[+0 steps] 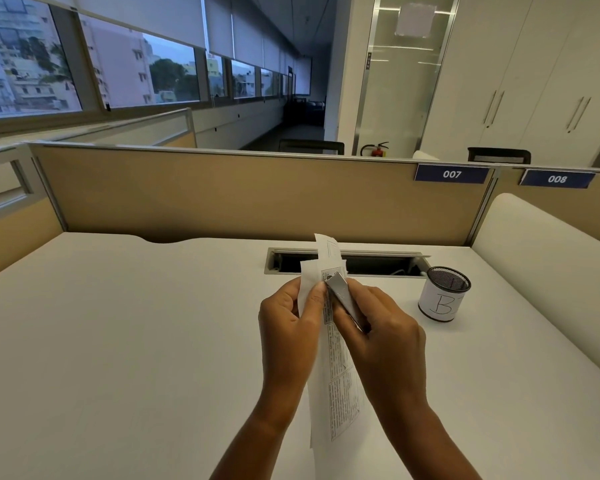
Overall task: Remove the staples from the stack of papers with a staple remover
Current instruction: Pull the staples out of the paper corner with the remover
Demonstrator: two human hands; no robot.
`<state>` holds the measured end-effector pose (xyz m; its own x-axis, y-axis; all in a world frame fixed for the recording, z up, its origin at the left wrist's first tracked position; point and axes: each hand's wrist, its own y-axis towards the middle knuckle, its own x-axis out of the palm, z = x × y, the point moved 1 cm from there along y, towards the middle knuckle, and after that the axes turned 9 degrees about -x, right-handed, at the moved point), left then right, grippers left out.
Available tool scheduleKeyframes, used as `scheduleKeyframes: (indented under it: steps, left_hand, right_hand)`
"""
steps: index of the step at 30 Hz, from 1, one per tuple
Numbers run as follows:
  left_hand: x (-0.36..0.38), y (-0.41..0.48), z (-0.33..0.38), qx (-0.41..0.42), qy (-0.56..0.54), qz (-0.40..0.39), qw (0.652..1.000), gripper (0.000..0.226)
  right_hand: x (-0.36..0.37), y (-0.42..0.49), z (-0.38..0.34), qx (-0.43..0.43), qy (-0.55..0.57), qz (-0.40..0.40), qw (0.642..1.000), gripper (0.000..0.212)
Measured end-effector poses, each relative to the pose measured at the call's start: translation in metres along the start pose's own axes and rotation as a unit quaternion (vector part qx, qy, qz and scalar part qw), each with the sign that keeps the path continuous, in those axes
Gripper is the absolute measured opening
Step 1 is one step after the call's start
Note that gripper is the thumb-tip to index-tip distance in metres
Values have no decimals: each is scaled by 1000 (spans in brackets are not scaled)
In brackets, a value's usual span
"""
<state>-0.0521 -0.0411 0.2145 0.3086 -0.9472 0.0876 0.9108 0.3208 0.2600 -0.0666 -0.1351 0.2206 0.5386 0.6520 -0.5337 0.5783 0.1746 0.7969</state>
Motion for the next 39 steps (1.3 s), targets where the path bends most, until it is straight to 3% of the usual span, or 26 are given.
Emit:
scheduleKeyframes:
  steps: [15, 21, 26, 33, 39]
  left_hand:
    - [1, -2, -2, -35, -13, -28, 999, 23]
    - [4, -6, -3, -12, -22, -13, 1000, 25]
    - [5, -8, -7, 28, 23, -3, 999, 21]
    - [7, -2, -4, -71, -70, -13, 995, 33]
    - [5, 8, 0, -94, -28, 11, 995, 26]
  right_hand:
    - [-6, -7, 19, -87, -38, -42, 995, 36]
    - [-4, -6, 16, 13, 67, -13, 998, 36]
    - [-4, -5, 14, 25, 83, -4, 996, 38]
    - [-4, -6, 15, -32, 20, -13, 999, 36]
    - [-2, -8, 17, -76, -25, -28, 996, 38]
